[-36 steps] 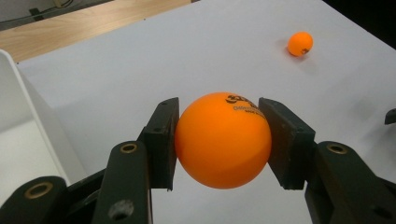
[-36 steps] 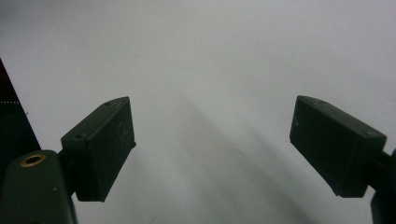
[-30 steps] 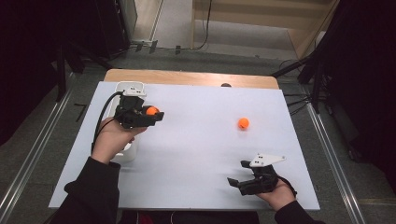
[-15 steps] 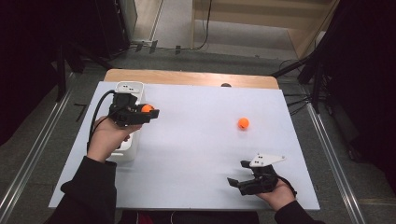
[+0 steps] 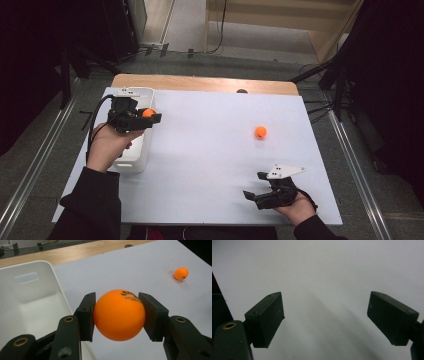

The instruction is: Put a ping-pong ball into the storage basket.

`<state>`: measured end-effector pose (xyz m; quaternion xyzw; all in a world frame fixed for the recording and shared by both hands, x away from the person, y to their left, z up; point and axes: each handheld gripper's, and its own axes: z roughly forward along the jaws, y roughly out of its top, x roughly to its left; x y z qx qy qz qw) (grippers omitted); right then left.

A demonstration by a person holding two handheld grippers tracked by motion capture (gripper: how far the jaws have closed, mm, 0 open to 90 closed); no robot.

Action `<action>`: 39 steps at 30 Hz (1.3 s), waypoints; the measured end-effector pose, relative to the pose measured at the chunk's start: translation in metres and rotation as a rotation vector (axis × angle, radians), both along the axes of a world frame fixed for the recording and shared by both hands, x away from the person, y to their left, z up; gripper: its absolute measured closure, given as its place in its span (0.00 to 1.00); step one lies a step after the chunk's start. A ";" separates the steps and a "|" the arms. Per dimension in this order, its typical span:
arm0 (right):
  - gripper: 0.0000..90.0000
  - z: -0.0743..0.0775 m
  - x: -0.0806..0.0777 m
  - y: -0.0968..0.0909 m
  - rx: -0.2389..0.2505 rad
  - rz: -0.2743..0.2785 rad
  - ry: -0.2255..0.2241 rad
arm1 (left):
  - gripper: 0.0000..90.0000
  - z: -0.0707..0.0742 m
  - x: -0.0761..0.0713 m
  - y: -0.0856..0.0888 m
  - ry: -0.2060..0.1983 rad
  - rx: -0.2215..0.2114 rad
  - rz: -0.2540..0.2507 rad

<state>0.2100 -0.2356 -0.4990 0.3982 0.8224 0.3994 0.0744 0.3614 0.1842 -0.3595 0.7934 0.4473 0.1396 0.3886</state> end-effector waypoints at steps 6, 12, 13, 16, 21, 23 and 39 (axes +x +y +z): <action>0.14 0.000 0.000 0.000 -0.003 0.001 0.001 | 0.57 0.000 0.002 0.006 0.002 -0.003 0.022; 0.14 0.000 0.000 0.000 -0.004 0.001 0.000 | 0.57 0.002 0.003 0.012 0.000 -0.013 0.039; 0.14 0.000 0.000 0.000 -0.002 0.001 0.000 | 0.57 0.003 0.003 0.013 -0.007 -0.012 0.046; 0.14 0.000 0.000 -0.001 -0.003 0.000 -0.003 | 0.57 0.003 0.003 0.016 -0.012 -0.001 0.063; 0.14 0.000 0.000 -0.001 -0.002 0.000 -0.002 | 0.57 0.003 0.005 0.020 -0.022 0.012 0.100; 0.14 0.000 0.000 -0.001 0.001 -0.002 -0.001 | 0.57 0.003 0.005 0.021 -0.020 0.010 0.107; 0.14 0.000 0.000 -0.001 -0.004 -0.001 -0.004 | 0.57 -0.009 0.013 0.026 -0.033 0.019 0.198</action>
